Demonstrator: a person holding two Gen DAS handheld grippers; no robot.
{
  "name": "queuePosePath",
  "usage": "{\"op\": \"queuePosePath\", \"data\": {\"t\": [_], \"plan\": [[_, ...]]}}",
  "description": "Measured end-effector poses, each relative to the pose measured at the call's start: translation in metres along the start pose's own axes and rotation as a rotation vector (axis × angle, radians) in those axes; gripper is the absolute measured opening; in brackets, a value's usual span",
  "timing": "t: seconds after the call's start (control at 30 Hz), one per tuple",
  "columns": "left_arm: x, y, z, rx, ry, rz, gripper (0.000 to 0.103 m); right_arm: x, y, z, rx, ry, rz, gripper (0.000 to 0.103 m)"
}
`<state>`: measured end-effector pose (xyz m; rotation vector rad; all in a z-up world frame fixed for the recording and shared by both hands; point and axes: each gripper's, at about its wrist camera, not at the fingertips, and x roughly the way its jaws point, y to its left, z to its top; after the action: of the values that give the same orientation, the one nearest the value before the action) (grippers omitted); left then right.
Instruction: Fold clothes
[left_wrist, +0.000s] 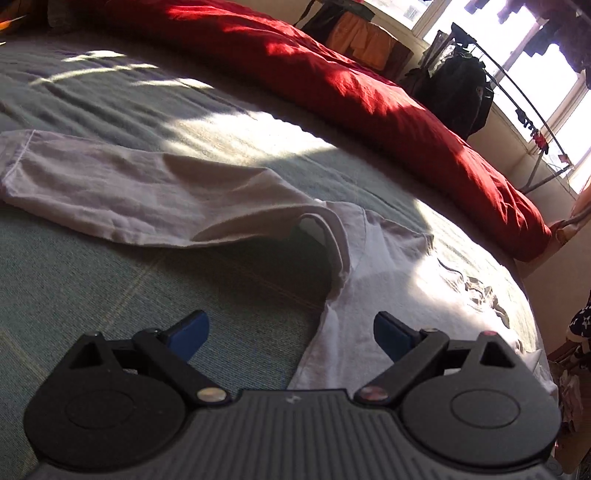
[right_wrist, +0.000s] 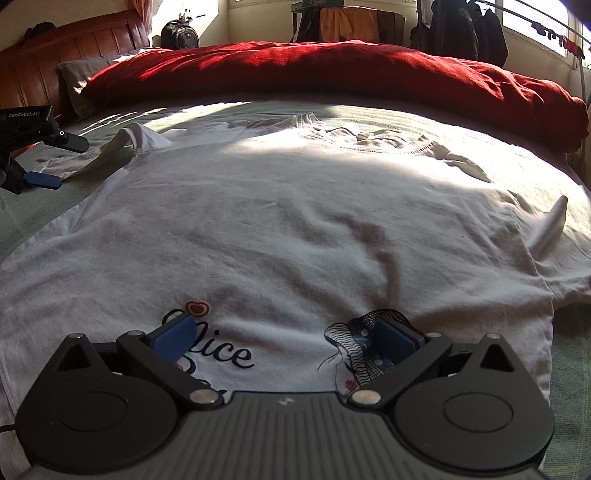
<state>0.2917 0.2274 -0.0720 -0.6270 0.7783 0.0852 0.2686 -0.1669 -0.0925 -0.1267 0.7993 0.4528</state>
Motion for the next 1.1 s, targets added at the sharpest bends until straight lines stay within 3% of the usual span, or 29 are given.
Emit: {"op": "queuePosePath", "data": {"t": [0.13,0.3,0.43,0.57,0.63,0.83,1.0,1.1], "plan": [[0.017,0.034,0.006,-0.148,0.007,-0.107,0.096,0.001,0.001,0.000,-0.002,-0.004,-0.003,0.103],[0.046,0.040,0.018,-0.206,-0.089,-0.166,0.096,0.003,0.001,0.001,-0.004,-0.012,-0.007,0.103],[0.063,0.039,0.032,-0.197,-0.186,-0.125,0.096,0.004,0.001,0.001,-0.007,-0.019,-0.010,0.103],[0.057,0.045,0.040,-0.192,-0.297,-0.035,0.096,0.005,0.000,0.001,-0.009,-0.024,-0.007,0.103],[0.051,0.058,0.045,-0.209,-0.331,-0.027,0.096,0.005,0.000,0.001,-0.010,-0.026,-0.007,0.103],[0.042,0.080,0.047,-0.297,-0.329,-0.100,0.093,0.005,0.000,0.001,-0.010,-0.026,-0.007,0.103],[0.044,0.079,0.040,-0.279,-0.212,-0.183,0.094,0.005,0.001,0.001,-0.009,-0.028,-0.010,0.103],[0.035,0.082,0.038,-0.280,-0.213,-0.132,0.094,0.005,0.001,0.000,-0.008,-0.028,-0.011,0.103]]}}
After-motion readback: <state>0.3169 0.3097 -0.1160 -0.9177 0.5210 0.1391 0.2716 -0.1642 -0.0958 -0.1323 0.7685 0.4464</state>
